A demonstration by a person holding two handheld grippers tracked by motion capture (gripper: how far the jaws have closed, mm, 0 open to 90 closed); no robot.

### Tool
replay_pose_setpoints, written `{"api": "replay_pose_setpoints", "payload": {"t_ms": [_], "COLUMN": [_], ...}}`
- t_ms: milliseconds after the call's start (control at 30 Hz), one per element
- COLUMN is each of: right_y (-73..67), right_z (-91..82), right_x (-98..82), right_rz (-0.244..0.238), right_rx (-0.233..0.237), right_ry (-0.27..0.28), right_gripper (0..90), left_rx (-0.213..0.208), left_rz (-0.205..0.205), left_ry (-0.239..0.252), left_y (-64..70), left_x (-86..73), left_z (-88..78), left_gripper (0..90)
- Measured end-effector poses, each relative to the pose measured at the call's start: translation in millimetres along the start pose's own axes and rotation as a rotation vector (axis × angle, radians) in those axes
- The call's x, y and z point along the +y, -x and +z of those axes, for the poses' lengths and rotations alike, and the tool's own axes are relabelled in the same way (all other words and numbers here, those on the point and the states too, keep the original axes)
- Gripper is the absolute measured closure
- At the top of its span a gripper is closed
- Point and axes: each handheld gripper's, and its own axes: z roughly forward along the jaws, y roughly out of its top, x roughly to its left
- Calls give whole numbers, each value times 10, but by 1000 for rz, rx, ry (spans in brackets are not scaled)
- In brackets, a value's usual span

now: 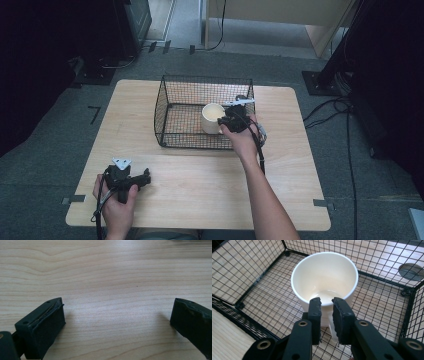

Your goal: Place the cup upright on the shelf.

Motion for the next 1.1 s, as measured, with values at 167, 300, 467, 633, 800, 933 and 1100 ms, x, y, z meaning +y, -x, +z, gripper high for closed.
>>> {"api": "replay_pose_setpoints", "payload": {"t_ms": [167,300,467,633,800,933,1100], "right_y": [-37,-108,-256,-319,-353,-366,-298], "right_z": [-78,-163,-284,-425,-548,-662,-864], "right_x": [-38,-91,-159,-242,-337,-431,-576], "right_rz": [3,-25,-70,-70,-79,-92,-82], "right_rx": [28,84,77,75,69,71,59], "right_ry": [48,78,68,96,112,125,151], "right_gripper": [635,398,34,0,0,0,0], "left_rx": [0,0,0,0,0,0,0], "left_rz": [0,0,0,-2,-2,-1,-2], "left_ry": [0,0,0,3,3,4,3], "left_y": [0,0,0,1,1,1,1], "left_x": [0,0,0,-1,0,-1,-1], "left_z": [0,0,0,2,2,3,2], "left_gripper": [0,0,0,0,0,0,0]}}
